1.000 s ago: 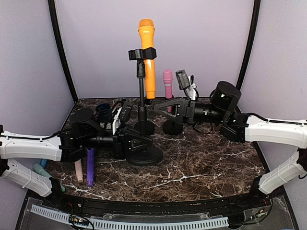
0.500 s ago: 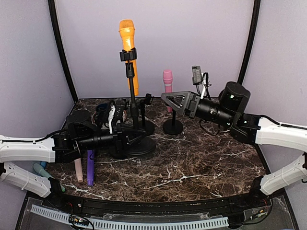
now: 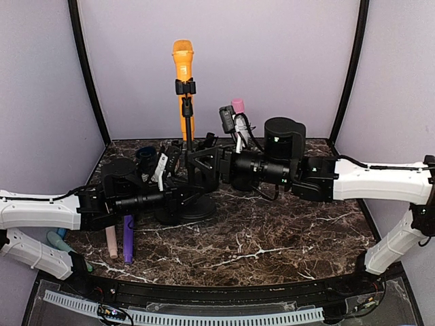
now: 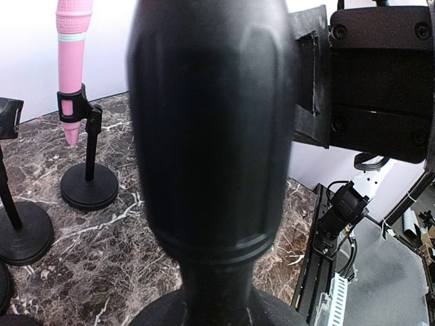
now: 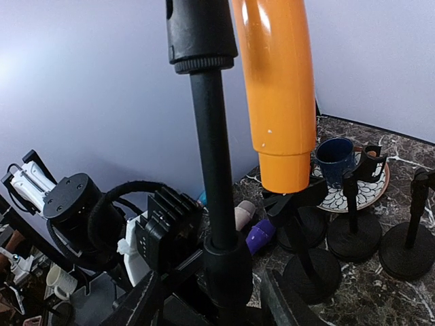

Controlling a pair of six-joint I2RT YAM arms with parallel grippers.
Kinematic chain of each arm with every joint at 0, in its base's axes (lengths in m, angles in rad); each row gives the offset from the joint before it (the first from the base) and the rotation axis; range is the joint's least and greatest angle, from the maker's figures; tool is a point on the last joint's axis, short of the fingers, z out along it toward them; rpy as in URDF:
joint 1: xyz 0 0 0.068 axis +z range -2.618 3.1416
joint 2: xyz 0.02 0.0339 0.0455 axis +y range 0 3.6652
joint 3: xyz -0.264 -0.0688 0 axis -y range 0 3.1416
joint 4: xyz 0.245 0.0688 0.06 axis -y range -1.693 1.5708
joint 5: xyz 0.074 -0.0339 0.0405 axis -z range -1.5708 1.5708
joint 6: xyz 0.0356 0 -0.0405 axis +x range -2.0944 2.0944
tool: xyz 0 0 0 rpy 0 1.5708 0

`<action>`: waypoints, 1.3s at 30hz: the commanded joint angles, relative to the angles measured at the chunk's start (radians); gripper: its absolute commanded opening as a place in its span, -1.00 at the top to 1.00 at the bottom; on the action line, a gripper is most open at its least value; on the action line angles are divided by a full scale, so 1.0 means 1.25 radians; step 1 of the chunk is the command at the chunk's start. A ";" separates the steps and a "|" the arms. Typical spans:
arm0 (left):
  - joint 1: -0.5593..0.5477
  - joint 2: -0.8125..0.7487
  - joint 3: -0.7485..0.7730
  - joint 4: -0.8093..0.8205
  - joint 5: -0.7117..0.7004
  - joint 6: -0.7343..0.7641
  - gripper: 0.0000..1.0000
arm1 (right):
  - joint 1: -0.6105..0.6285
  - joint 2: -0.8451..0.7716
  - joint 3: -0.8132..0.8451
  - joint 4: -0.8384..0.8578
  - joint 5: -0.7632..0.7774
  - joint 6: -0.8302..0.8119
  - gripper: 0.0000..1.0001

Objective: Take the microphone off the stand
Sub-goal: Unscrew the knob on the stand of the microphone stand.

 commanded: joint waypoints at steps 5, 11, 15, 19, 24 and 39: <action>0.001 -0.011 0.038 0.069 0.007 0.014 1.00 | 0.010 0.050 0.064 -0.021 0.010 -0.039 0.12; 0.001 -0.007 0.042 0.065 0.024 0.016 1.00 | 0.010 0.076 0.080 -0.026 -0.018 -0.039 0.26; 0.001 -0.003 0.043 0.066 0.052 0.019 1.00 | 0.010 0.082 0.081 -0.006 -0.028 -0.043 0.34; 0.001 -0.004 0.034 0.085 0.091 0.016 1.00 | 0.005 0.088 0.090 -0.002 -0.043 -0.051 0.51; 0.001 -0.014 0.020 0.119 0.132 -0.004 1.00 | -0.031 0.053 0.028 0.108 -0.170 -0.010 0.73; 0.019 -0.010 0.040 0.228 0.352 -0.080 1.00 | -0.113 -0.049 -0.032 0.248 -0.519 0.092 0.32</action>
